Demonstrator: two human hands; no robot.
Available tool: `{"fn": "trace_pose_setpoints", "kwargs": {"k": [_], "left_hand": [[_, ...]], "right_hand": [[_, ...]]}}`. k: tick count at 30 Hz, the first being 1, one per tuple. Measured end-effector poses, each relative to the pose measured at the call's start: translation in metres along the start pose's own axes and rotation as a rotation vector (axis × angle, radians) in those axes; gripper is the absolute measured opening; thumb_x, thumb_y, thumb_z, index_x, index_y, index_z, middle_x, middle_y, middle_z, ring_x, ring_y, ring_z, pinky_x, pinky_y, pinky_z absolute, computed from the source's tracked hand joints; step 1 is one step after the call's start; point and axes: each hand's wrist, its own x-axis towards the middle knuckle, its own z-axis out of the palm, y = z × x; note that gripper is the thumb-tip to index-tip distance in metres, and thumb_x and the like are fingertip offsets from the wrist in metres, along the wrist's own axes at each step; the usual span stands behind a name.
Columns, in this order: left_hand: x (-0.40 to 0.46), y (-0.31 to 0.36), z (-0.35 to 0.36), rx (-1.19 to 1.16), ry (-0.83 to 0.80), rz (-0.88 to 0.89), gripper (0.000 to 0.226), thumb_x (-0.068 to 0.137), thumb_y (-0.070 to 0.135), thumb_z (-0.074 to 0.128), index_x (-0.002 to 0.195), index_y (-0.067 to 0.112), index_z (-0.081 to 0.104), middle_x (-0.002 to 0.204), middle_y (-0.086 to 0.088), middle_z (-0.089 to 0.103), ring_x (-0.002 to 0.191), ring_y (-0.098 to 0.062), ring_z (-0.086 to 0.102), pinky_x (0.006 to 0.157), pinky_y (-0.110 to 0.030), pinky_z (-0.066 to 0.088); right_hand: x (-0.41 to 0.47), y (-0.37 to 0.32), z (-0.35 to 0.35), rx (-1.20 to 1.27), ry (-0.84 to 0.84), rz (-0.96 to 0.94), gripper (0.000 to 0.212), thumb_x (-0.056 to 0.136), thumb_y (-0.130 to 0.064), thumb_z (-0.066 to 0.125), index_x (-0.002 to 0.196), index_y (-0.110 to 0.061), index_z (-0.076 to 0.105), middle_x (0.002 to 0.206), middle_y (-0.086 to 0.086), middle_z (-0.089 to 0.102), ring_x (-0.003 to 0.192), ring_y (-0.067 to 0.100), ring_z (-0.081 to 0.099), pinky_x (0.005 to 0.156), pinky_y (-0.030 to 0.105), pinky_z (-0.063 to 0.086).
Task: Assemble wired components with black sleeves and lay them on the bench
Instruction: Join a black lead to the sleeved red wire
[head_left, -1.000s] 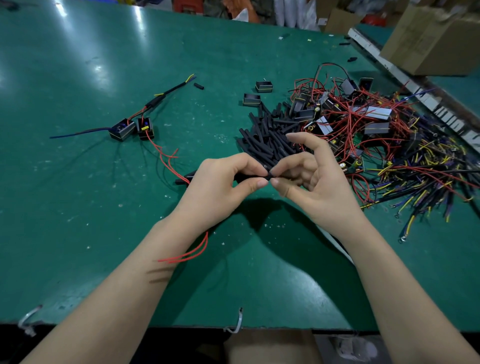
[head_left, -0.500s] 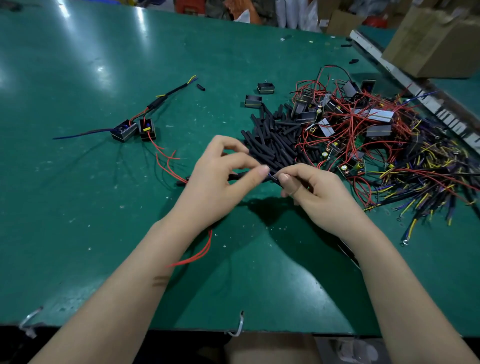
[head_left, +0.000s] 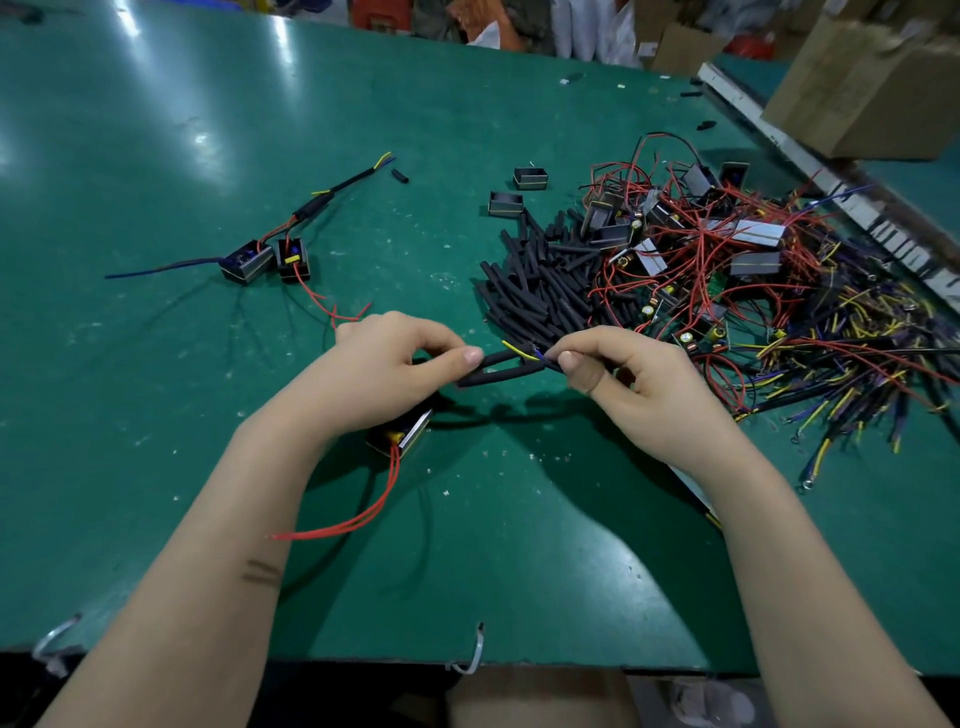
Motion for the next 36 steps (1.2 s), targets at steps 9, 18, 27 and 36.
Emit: {"fn": "trace_pose_setpoints", "kwargs": {"k": [9,18,27,36], "left_hand": [[0.001,-0.004,-0.001,-0.147,0.009,0.113,0.013,0.091,0.038,0.059,0.079,0.043,0.059,0.076,0.021,0.063,0.076,0.004,0.056,0.092,-0.042,0.041],[-0.002,0.001,0.002,-0.08,0.057,0.241,0.011,0.081,0.052,0.045,0.089,0.052,0.054,0.085,0.02,0.059,0.092,-0.013,0.041,0.095,-0.049,0.035],[-0.002,0.005,0.005,0.0,0.032,0.244,0.04,0.08,0.053,0.042,0.095,0.029,0.07,0.087,0.009,0.06,0.091,-0.017,0.042,0.094,-0.05,0.036],[0.0,0.006,0.011,0.052,0.147,0.288,0.032,0.084,0.046,0.054,0.091,0.022,0.073,0.081,0.01,0.057,0.082,-0.016,0.043,0.078,-0.036,0.038]], "right_hand": [[-0.001,0.001,0.004,-0.105,-0.016,-0.052,0.015,0.096,-0.018,0.056,0.102,-0.021,0.069,0.09,0.001,0.068,0.087,0.018,0.061,0.079,0.033,0.047],[-0.001,-0.002,0.009,-0.174,0.012,-0.158,0.024,0.094,-0.031,0.052,0.096,-0.014,0.068,0.08,0.005,0.063,0.076,0.02,0.058,0.069,0.034,0.046],[-0.001,0.002,0.006,-0.229,-0.147,-0.112,0.016,0.093,-0.027,0.059,0.092,-0.015,0.07,0.077,-0.002,0.057,0.074,0.016,0.054,0.067,0.029,0.042],[-0.001,0.0,0.009,-0.21,-0.091,-0.093,0.016,0.094,-0.025,0.058,0.092,-0.013,0.069,0.073,-0.012,0.05,0.07,0.0,0.047,0.065,0.019,0.036]]}}
